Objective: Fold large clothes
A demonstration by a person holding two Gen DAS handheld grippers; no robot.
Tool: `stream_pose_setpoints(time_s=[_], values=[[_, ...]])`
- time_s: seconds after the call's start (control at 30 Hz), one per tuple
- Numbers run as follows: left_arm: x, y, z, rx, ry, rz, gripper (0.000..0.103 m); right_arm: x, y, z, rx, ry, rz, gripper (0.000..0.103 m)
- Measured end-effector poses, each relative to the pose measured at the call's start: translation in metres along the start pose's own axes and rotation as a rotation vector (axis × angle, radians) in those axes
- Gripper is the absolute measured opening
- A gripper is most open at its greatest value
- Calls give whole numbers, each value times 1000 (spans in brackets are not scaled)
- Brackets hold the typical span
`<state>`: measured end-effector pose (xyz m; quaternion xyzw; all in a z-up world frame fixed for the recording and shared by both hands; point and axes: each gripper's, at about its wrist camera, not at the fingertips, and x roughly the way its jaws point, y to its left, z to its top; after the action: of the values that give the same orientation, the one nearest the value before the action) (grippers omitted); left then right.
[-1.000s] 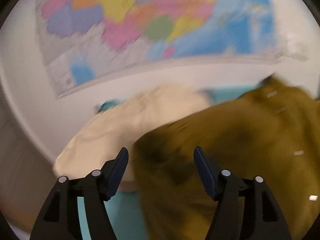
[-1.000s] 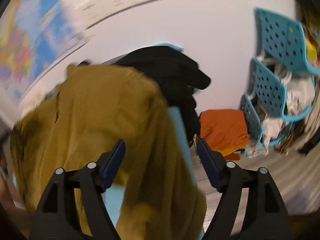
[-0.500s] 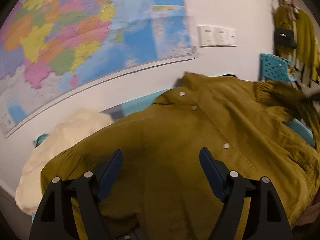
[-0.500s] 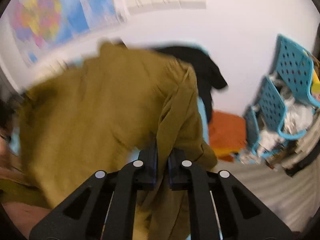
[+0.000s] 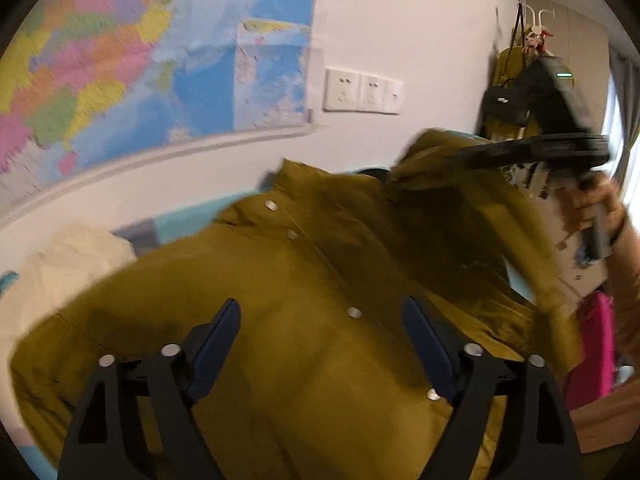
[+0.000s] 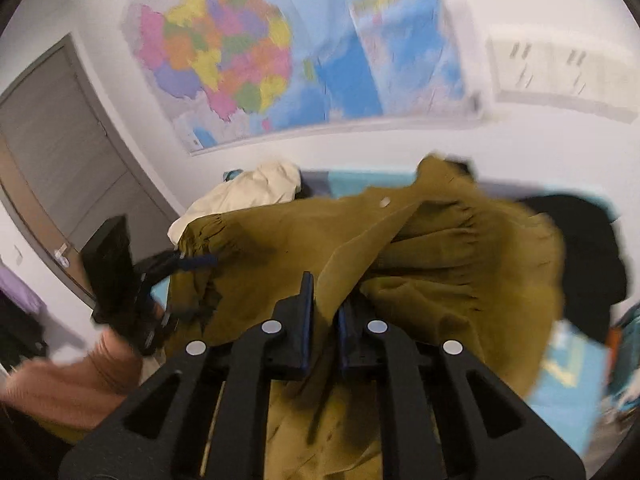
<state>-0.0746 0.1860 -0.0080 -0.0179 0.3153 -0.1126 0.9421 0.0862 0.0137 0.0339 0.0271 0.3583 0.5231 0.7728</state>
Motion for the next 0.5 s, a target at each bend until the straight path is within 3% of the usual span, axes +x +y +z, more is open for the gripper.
stream_pose_setpoints(time_s=[0.13, 0.23, 0.27, 0.37, 0.43, 0.5], values=[[26, -13, -15, -19, 91, -164, 84, 66, -26, -2, 112, 78, 28, 14], [64, -32, -28, 40, 230, -174, 84, 85, -43, -8, 170, 117, 4, 25], [78, -36, -34, 55, 278, -163, 84, 86, -46, -10, 176, 119, -3, 32], [114, -40, -48, 60, 418, -129, 82, 61, -54, -16, 175, 62, -32, 49], [120, -39, -50, 63, 412, -133, 73, 37, -60, -20, 172, 11, -26, 57], [115, -38, -47, 60, 397, -188, 30, 9, -72, -28, 164, -44, -81, 63]])
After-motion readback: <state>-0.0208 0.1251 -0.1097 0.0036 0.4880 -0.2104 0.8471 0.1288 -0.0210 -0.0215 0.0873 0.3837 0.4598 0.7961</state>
